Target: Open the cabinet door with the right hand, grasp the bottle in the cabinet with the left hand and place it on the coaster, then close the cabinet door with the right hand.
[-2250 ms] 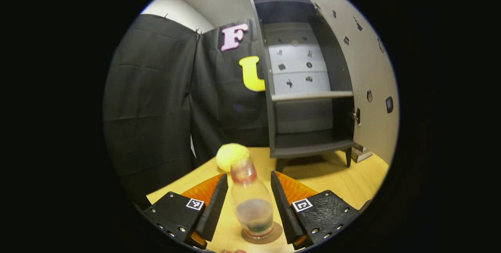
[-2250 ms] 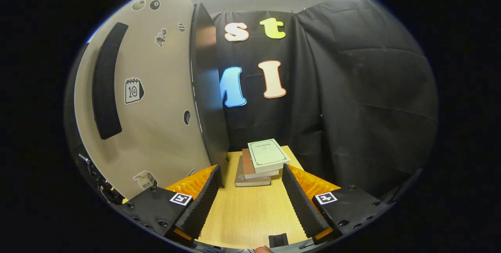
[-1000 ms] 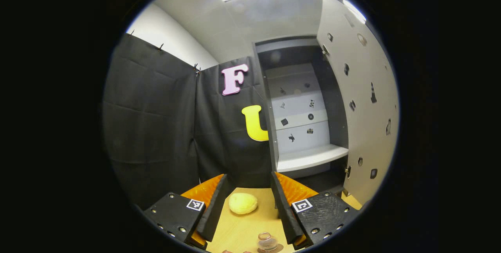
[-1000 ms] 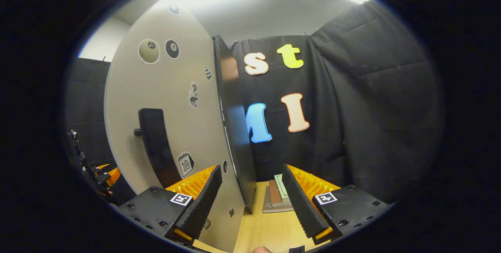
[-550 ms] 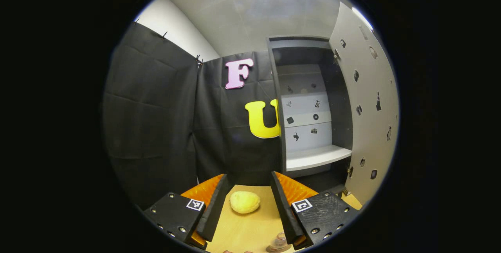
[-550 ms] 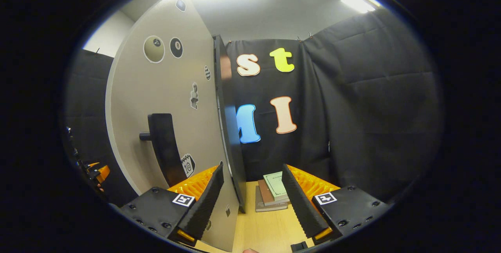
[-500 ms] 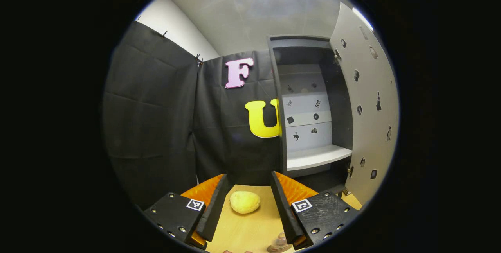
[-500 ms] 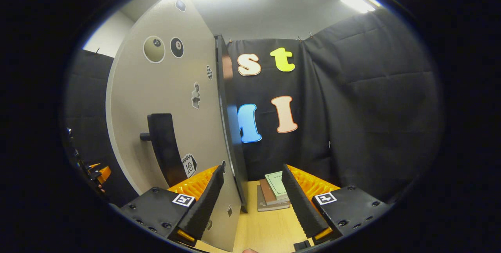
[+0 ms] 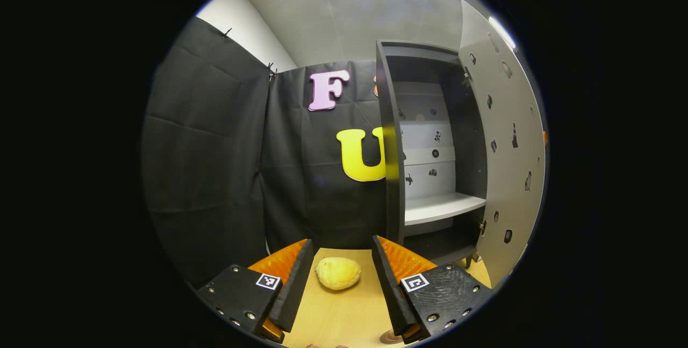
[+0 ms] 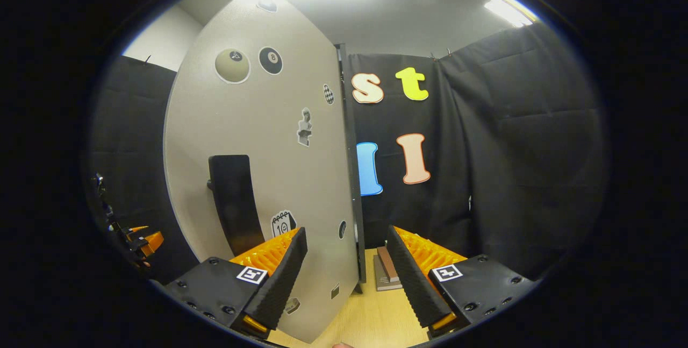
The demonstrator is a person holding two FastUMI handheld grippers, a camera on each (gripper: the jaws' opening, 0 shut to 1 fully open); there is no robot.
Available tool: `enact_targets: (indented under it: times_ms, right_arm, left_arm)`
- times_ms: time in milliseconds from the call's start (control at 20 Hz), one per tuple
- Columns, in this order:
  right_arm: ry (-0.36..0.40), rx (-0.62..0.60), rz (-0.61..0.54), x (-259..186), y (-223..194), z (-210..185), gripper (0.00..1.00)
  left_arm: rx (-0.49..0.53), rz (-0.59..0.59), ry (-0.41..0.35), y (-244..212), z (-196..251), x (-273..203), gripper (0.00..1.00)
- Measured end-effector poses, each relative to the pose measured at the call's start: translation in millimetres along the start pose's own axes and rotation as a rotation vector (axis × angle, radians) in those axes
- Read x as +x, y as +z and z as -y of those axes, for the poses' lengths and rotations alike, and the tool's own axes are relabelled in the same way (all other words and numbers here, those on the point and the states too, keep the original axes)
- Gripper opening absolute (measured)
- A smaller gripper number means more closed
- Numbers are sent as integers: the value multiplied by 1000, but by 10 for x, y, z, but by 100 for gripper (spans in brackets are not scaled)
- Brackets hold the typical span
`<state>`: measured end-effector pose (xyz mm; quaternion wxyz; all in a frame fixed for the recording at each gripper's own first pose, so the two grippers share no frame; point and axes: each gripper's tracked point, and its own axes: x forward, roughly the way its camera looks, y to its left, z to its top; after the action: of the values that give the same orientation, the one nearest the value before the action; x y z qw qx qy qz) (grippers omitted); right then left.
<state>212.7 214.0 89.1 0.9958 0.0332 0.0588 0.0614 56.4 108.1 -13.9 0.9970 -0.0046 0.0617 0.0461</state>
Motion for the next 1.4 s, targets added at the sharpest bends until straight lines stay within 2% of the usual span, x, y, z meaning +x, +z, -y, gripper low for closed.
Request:
enact_targets:
  times_ms: [400, 650, 1000, 1250, 1300, 1350, 1400]
  right_arm:
    - [37, -51, 5, 200, 4, -565, 96]
    - [114, -16, -4, 493, -41, -934, 95]
    - [223, 4, -1, 1010, -109, -1690, 96]
    - [207, -25, 14, 1150, -114, -1899, 96]
    - [202, -20, 9, 1130, -124, -1908, 89]
    - [196, -10, 10, 1104, -113, -1891, 96]
    - [194, 1, 17, 1084, -83, -1872, 96]
  left_arm:
    - [0, 15, 16, -20, -535, 56, 64]
    - [4, 6, 43, -74, -814, 23, 64]
    - [20, -10, 90, -125, -1111, -169, 64]
    - [-4, -12, 102, -126, -1183, -331, 64]
    - [-5, -13, 100, -111, -1174, -361, 64]
    - [-4, -10, 98, -91, -1130, -380, 64]
    - [-2, -3, 93, -54, -1095, -391, 64]
